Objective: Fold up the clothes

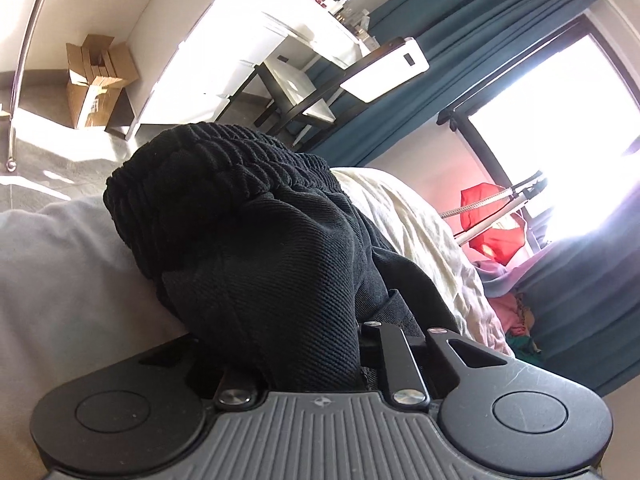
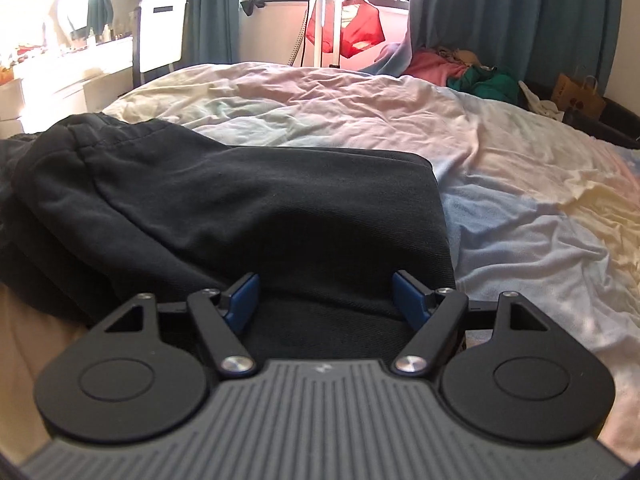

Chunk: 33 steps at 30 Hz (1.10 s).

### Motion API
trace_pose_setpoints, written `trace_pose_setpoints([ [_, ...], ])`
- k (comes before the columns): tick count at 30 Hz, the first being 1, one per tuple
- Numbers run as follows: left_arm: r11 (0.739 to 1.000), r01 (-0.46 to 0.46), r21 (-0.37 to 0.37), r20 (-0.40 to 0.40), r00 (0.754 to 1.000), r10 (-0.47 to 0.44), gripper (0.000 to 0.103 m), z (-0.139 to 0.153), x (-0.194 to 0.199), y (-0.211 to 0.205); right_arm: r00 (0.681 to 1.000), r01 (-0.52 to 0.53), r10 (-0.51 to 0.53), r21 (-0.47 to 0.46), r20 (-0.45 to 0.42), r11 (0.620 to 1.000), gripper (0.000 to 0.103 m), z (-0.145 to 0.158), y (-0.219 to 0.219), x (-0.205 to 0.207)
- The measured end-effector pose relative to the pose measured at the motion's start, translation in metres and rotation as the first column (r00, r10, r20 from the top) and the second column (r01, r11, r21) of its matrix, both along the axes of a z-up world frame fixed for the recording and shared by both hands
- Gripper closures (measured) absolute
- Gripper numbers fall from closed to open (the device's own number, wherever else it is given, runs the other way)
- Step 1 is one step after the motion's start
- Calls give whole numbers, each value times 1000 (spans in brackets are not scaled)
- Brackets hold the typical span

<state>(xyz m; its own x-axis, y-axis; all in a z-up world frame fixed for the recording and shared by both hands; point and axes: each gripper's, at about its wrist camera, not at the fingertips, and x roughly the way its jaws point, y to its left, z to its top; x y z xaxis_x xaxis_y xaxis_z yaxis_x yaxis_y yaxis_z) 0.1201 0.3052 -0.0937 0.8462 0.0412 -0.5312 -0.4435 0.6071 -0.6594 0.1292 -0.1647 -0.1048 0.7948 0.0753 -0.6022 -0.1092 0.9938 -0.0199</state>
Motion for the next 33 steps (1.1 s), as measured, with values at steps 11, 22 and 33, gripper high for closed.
trace_pose_setpoints([
  [11,849,-112,516,103,992,68,89,118,23,-148,999,-6,12,151,-35,989,30,20,-32,-3],
  [22,380,-41,924,178,926,-333,88,130,37,-444,925,366,-371,439,-79,821,29,42,-166,-5],
  [33,-126,374,919,-378,744,-551,72,-22,44,-580,862,458,-483,639,-152,618,27,18,-219,-13],
])
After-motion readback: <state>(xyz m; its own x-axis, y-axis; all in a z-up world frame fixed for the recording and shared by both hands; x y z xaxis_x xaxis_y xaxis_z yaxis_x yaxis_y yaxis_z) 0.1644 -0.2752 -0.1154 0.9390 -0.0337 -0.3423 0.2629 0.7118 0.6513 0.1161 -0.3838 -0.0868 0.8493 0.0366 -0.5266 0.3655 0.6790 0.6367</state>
